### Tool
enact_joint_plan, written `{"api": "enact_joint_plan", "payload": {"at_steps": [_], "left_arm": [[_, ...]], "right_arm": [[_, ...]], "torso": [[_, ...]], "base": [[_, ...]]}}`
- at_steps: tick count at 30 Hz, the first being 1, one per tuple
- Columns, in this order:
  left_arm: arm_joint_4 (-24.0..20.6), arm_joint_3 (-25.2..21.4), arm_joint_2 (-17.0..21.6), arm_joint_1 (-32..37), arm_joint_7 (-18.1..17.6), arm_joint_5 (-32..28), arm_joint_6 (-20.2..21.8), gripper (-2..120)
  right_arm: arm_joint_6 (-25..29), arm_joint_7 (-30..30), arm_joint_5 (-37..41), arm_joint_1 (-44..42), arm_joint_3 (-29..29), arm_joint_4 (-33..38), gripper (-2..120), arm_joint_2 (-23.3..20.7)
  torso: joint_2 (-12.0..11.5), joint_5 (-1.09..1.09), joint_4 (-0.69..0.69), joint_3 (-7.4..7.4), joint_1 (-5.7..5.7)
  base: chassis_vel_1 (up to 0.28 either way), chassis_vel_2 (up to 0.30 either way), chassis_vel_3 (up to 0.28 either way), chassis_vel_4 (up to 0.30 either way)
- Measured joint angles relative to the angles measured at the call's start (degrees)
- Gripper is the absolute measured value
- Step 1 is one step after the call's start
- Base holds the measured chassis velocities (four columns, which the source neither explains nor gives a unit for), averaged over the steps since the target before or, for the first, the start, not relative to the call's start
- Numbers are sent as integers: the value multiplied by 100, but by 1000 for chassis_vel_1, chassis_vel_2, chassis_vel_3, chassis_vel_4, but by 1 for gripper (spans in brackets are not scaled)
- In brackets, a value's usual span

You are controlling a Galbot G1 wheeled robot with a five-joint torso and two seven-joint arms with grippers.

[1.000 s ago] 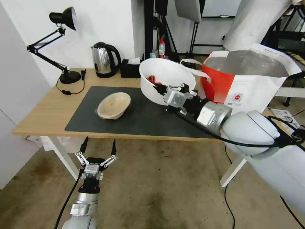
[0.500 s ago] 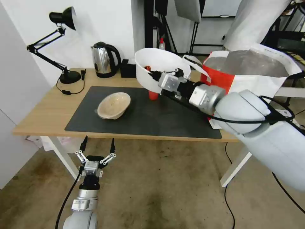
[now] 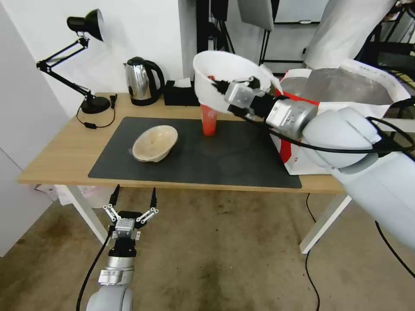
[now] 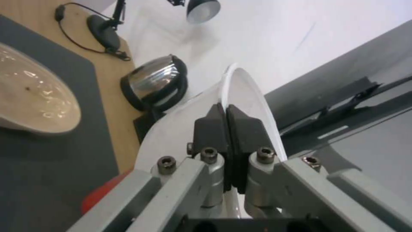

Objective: Pick up the trash from the table and place it into the takeout bag.

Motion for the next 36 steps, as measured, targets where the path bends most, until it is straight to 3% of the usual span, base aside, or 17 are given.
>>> {"api": "enact_joint_plan", "payload": {"at_steps": [26,36], "left_arm": [[-75,44,-1,39,5,17,-5,100],[-172,96,-1,192,7,65,-48,100]], "right_arm": [[45,-14,190,112,612,22,0,-510],[158,-13,194,-506,1359,153,0,-967]], "torso": [[0,0,1,0,-1],[0,0,0,0,0]], "base": [[0,0,0,0],[0,0,0,0]]}}
